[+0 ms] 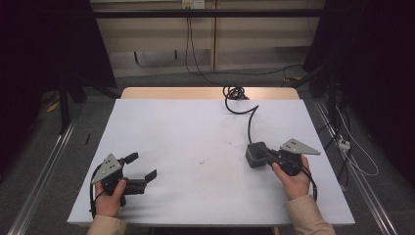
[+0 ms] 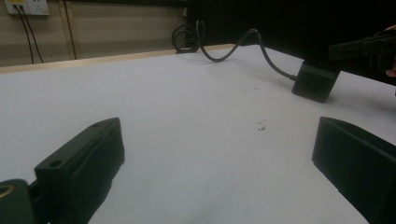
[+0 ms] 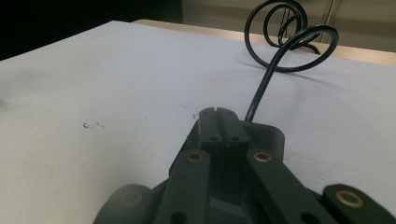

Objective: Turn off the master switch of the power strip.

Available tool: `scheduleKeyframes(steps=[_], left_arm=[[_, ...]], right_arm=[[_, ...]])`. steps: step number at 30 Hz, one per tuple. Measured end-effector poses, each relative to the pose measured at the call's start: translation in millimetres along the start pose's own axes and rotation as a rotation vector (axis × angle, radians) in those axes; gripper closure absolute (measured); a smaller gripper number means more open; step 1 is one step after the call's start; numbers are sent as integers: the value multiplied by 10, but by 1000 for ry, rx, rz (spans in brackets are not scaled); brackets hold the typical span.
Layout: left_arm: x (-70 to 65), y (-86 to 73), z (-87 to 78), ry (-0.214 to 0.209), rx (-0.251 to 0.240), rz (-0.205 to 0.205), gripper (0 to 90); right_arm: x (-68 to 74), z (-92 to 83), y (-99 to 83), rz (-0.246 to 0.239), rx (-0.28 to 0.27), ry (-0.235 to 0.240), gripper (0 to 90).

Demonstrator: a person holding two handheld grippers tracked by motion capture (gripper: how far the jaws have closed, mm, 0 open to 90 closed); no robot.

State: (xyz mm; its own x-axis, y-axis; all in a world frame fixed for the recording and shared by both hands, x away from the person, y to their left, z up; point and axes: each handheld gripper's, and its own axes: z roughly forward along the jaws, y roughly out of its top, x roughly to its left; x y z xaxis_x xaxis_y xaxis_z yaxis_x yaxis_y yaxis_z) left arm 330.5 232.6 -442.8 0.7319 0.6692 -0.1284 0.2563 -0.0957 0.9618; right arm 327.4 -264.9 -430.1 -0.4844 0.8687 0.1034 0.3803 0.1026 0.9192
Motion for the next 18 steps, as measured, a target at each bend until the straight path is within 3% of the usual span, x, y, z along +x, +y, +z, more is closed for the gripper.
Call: scheduleKeyframes(steps=[6,18], left_arm=[[-2,0,0,-1,-1,-2,21],[2,2,-4,1,-1,1,21]], right_arm=[[-8,-2,-4,18,2,0,900],[-21,-6,-22,2,21,-10,900]])
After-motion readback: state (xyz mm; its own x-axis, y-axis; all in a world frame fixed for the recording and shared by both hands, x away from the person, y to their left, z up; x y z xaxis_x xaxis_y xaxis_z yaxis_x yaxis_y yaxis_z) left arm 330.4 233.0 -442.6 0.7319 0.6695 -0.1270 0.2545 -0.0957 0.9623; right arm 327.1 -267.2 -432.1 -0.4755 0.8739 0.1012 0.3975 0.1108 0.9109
